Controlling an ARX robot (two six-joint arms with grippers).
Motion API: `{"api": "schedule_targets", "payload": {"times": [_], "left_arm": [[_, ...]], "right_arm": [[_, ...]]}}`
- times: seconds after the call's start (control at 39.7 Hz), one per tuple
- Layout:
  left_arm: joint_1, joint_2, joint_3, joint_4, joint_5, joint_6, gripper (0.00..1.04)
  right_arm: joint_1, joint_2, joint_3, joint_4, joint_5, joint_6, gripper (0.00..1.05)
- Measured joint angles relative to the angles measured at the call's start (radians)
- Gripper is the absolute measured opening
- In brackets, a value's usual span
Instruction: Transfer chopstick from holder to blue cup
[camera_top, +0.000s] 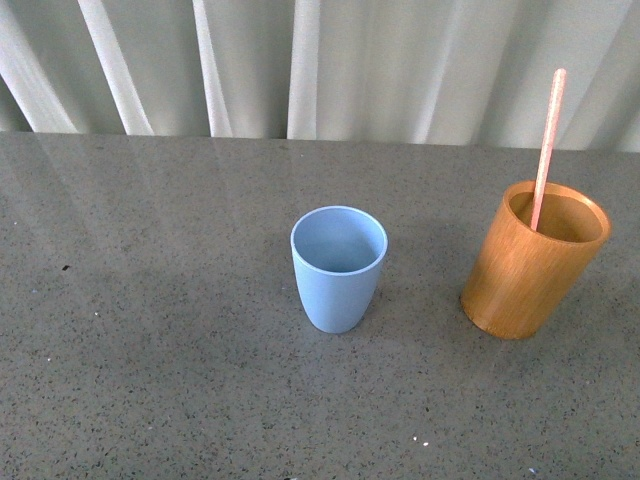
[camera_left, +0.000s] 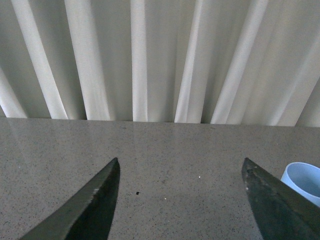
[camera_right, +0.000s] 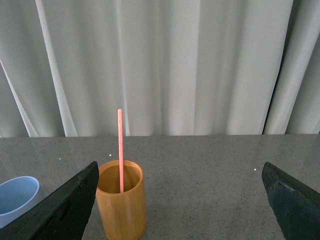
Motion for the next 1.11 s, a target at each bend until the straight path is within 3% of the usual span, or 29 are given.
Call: {"api": "schedule_targets", "payload": {"times": [0.18, 0.73, 0.88, 0.98, 1.11], "left_arm": [[0.0, 0.0, 0.0, 0.0, 0.0, 0.001, 0.99], [0.0, 0.0, 0.0, 0.0, 0.0, 0.0, 0.98], [0.0, 0.0, 0.0, 0.0, 0.0, 0.0, 0.98], [0.0, 0.0, 0.0, 0.0, 0.0, 0.0, 0.98], [0.0, 0.0, 0.0, 0.0, 0.0, 0.0, 0.98]], "right_arm": [[0.0, 0.0, 0.0, 0.0, 0.0, 0.0, 0.95], [0.0, 0.0, 0.0, 0.0, -0.001, 0.0, 0.95], [-0.06, 0.227, 0.09, -0.235, -0.177, -0.016, 0.95], [-0.087, 0.36, 0.098, -0.166, -0.21, -0.032, 0.95], [-0.137, 0.628, 0.139, 0.114, -0.264, -0.049, 0.95]]}}
